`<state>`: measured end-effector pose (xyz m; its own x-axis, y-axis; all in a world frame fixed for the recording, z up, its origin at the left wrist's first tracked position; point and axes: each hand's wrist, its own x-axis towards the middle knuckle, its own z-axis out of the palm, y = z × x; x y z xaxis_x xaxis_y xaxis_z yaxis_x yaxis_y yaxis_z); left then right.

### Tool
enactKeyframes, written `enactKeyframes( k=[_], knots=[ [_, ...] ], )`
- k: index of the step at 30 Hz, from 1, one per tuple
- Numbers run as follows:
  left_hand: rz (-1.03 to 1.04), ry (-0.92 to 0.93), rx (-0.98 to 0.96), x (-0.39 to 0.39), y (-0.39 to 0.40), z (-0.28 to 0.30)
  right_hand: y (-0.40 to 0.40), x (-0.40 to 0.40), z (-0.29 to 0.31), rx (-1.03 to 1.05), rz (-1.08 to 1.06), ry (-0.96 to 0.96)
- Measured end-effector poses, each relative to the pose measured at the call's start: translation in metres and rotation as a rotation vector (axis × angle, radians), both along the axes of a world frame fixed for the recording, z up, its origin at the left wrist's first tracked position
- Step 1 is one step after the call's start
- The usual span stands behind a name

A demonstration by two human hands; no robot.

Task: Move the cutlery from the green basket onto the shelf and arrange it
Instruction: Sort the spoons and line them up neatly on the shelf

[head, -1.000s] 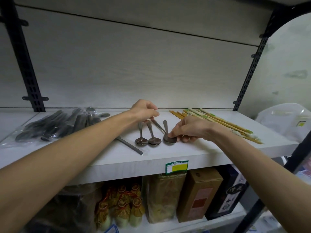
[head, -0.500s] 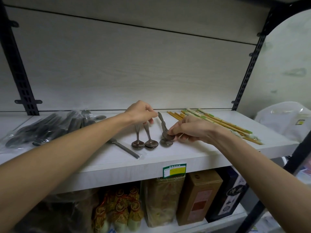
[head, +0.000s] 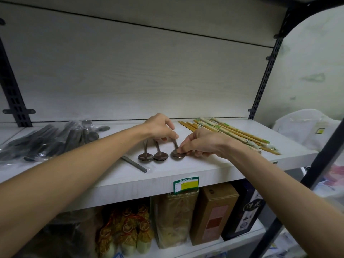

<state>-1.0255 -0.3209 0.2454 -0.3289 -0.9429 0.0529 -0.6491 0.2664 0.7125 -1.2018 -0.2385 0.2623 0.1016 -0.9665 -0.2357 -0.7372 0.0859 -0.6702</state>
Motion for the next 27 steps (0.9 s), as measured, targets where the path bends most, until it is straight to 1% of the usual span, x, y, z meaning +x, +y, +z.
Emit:
enactKeyframes(
  k=[5, 9, 11, 16, 22, 24, 27],
  knots=[
    [0.005, -0.037, -0.043, -0.001, 0.004, -0.001, 0.0, 0.001, -0.002, -0.026, 0.0, 0.007],
    [0.024, -0.086, -0.131, 0.002, 0.007, 0.003, -0.001, 0.001, 0.0, -0.03, 0.015, 0.067],
    [0.023, -0.084, -0.152, 0.008, 0.008, 0.006, -0.002, 0.001, 0.003, -0.03, 0.031, 0.102],
    [0.078, -0.062, -0.19, 0.033, 0.006, 0.013, -0.005, 0.006, 0.01, -0.114, 0.057, 0.159],
    [0.11, -0.103, -0.202, 0.049, 0.01, 0.011, -0.009, 0.015, 0.012, -0.06, 0.103, 0.267],
    [0.128, -0.155, -0.231, 0.055, 0.011, 0.012, -0.012, 0.016, 0.013, -0.109, 0.085, 0.325],
    [0.175, -0.256, -0.311, 0.069, 0.013, 0.016, -0.02, 0.019, 0.017, -0.279, 0.026, 0.419]
  ],
)
